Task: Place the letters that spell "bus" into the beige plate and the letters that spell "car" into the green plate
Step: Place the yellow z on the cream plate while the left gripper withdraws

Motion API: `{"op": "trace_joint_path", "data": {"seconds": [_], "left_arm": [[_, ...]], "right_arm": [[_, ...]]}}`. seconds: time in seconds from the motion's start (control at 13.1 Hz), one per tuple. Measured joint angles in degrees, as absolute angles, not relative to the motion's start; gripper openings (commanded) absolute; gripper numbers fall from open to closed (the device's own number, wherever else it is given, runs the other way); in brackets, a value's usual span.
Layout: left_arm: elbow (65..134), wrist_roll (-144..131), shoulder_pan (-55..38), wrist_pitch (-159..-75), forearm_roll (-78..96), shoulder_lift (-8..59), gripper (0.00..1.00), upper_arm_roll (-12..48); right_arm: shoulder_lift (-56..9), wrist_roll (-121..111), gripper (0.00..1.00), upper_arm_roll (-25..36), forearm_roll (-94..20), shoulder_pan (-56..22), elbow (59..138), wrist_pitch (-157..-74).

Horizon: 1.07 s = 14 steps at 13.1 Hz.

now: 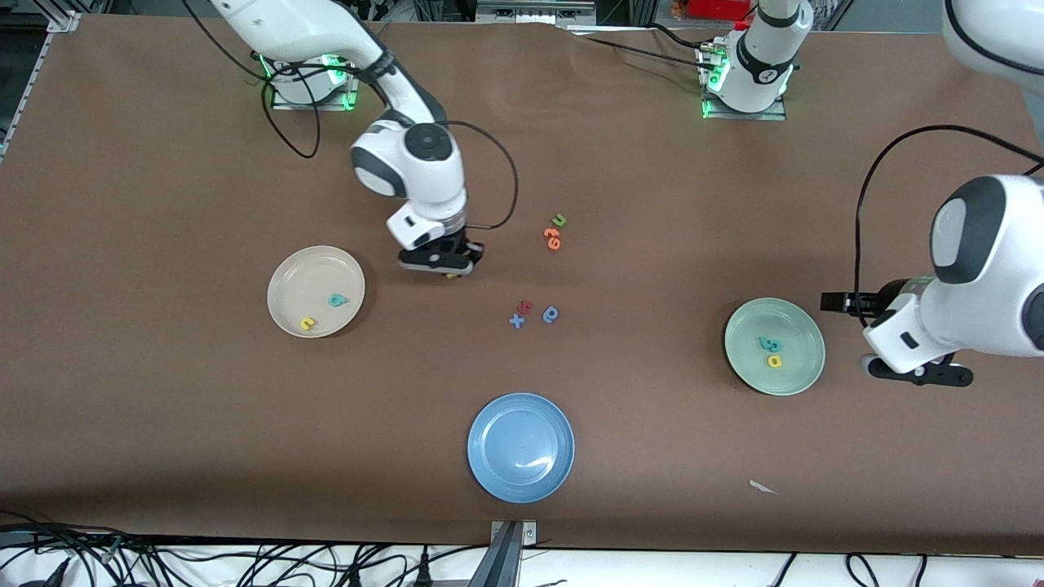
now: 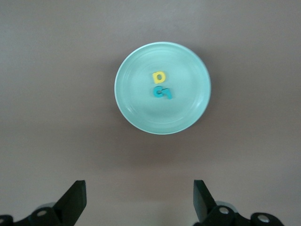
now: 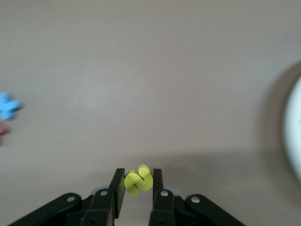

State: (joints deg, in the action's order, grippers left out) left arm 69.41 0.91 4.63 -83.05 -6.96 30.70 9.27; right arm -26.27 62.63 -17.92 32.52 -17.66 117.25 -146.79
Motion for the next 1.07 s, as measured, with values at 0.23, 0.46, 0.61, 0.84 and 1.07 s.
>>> {"op": "trace_joint_path", "data": {"seconds": [0.23,0.46,0.61,0.84,1.07], "left_arm": [[70.7,1.0,4.3,-85.4,-5.8,24.2,1.0,9.2],[79.0,1.0,3.9,-90.9,-5.7,14.5,1.0,8.1],[84.0,1.0,3.7,-93.2,-2.4,9.9,1.0,5.7],[86.6,1.8,3.8,-95.4,5.1,6.2,1.0,0.8],[87.2,4.2,3.0,-95.4,5.3,4.7,1.0,0.2]], "right_arm": [[-21.5,47.6,0.02,-19.7,32.6,-7.4,122.4,-144.4],[-17.9,36.7,0.79,-19.9,32.6,1.2,126.3,-143.2],[-17.1,35.7,1.0,-20.1,32.6,2.4,128.4,-143.3],[-16.6,36.0,1.0,-21.0,30.0,2.3,128.8,-143.3],[-15.1,36.0,1.0,-22.4,24.4,2.3,126.2,-138.6]]}}
